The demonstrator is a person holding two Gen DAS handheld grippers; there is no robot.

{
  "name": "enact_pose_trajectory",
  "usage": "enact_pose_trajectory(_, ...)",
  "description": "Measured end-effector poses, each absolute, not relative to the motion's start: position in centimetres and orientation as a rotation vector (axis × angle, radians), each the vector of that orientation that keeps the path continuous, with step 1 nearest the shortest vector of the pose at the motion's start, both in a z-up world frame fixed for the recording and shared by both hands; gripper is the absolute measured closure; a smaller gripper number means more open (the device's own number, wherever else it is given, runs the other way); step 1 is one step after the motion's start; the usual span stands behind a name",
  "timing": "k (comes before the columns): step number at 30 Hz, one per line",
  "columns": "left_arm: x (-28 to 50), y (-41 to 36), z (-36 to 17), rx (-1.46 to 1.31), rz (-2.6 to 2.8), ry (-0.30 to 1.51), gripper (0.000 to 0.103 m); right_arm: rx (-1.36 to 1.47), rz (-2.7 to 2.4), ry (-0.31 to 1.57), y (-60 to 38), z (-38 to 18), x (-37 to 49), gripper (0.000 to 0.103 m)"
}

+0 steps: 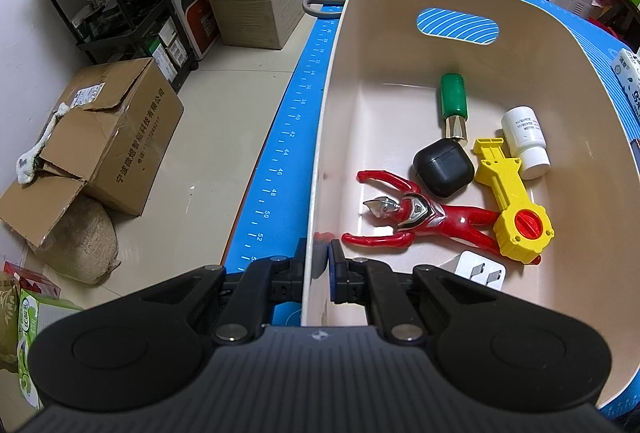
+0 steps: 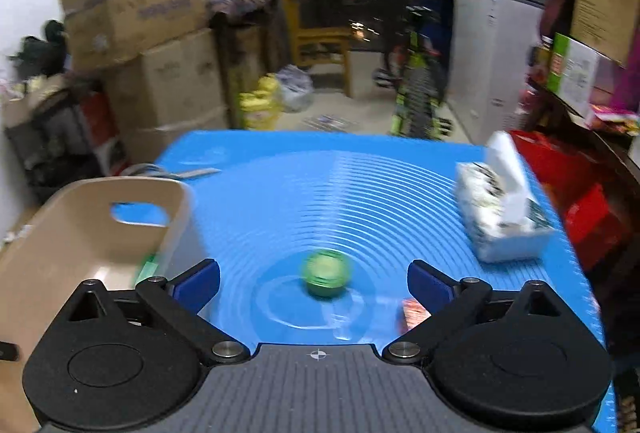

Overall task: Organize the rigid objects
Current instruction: 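Move the right tool to the patterned gift box and grasp it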

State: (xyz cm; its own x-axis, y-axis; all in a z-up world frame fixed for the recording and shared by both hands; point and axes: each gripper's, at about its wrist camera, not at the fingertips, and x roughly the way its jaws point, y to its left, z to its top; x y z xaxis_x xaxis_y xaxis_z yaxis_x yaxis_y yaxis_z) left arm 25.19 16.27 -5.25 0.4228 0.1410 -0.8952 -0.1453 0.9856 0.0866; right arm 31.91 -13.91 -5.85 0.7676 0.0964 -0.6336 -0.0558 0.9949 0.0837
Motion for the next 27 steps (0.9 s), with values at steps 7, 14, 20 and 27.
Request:
enact_pose_trajectory(7, 25.1, 16.4, -5.2, 0.002, 0.184, 1.120, 0.091, 0.031, 0.002, 0.747, -17.6, -9.6, 33.3, 0.002)
enact_pose_trajectory(14, 25.0, 16.1, -5.3, 0.008, 0.191, 1.122, 0.091, 0.008, -0.031, 0.781, -19.2, -12.2, 34.6, 0.002)
enact_pose_trajectory(20, 25.1, 16.1, -5.3, 0.010, 0.192, 1.123, 0.091, -0.022, -0.042, 0.813, -19.4, -14.0, 35.6, 0.002)
enact_pose_trajectory(27, 25.1, 16.1, -5.3, 0.010, 0.192, 1.123, 0.091, -0.026, -0.046, 0.833, -19.5, -15.3, 36.1, 0.008)
